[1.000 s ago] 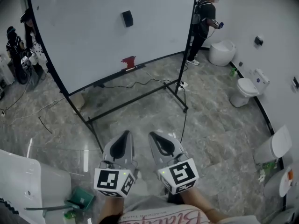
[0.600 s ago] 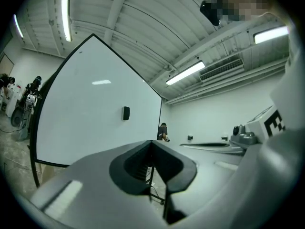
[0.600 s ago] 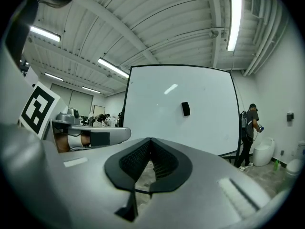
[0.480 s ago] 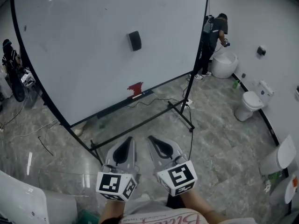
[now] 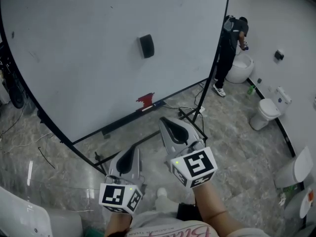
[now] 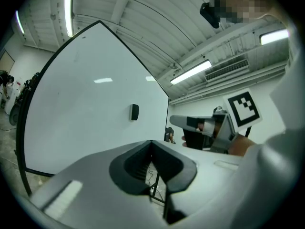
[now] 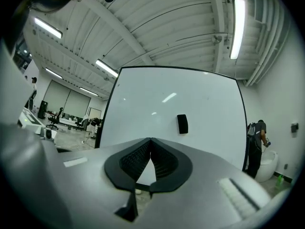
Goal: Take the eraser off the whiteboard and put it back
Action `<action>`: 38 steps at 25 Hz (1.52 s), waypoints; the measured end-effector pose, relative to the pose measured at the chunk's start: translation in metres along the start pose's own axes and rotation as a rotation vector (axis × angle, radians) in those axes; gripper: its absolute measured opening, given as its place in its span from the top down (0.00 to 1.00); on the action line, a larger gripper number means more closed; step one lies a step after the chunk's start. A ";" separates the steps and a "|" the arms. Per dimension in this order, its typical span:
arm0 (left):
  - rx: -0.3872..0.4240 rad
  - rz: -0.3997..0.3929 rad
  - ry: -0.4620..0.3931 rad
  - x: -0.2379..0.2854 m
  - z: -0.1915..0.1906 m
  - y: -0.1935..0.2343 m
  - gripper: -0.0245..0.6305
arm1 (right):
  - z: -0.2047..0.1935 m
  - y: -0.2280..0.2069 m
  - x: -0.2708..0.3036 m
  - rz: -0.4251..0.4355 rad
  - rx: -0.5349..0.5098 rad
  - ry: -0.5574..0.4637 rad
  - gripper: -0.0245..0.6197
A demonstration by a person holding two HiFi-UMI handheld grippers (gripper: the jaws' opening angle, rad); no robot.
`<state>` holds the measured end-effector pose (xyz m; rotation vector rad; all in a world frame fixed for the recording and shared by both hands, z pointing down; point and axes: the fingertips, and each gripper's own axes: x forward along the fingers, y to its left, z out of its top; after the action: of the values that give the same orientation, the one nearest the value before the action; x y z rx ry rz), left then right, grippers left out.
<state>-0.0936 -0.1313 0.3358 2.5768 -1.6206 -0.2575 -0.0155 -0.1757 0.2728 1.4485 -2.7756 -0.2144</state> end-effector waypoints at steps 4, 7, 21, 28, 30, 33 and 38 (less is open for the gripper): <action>-0.003 0.020 -0.003 0.024 -0.001 0.015 0.96 | 0.016 -0.030 0.036 -0.013 -0.042 -0.014 0.96; -0.002 0.031 -0.013 0.046 0.004 0.024 0.96 | 0.025 -0.046 0.067 0.009 -0.059 -0.018 0.88; 0.018 0.113 -0.057 0.129 0.023 0.068 0.96 | 0.044 -0.128 0.209 0.019 -0.072 0.002 0.65; 0.021 0.126 -0.041 0.143 0.024 0.088 0.96 | 0.034 -0.159 0.264 -0.032 -0.071 0.071 0.59; 0.029 0.123 -0.036 0.146 0.025 0.092 0.96 | 0.030 -0.160 0.275 -0.038 -0.073 0.086 0.58; 0.031 0.114 -0.026 0.150 0.025 0.098 0.96 | 0.028 -0.162 0.287 -0.050 -0.076 0.090 0.58; 0.022 0.089 -0.005 0.159 0.020 0.102 0.96 | 0.030 -0.165 0.296 -0.061 -0.077 0.079 0.58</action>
<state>-0.1204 -0.3185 0.3178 2.5132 -1.7441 -0.2410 -0.0529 -0.5068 0.2054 1.4913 -2.6328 -0.2554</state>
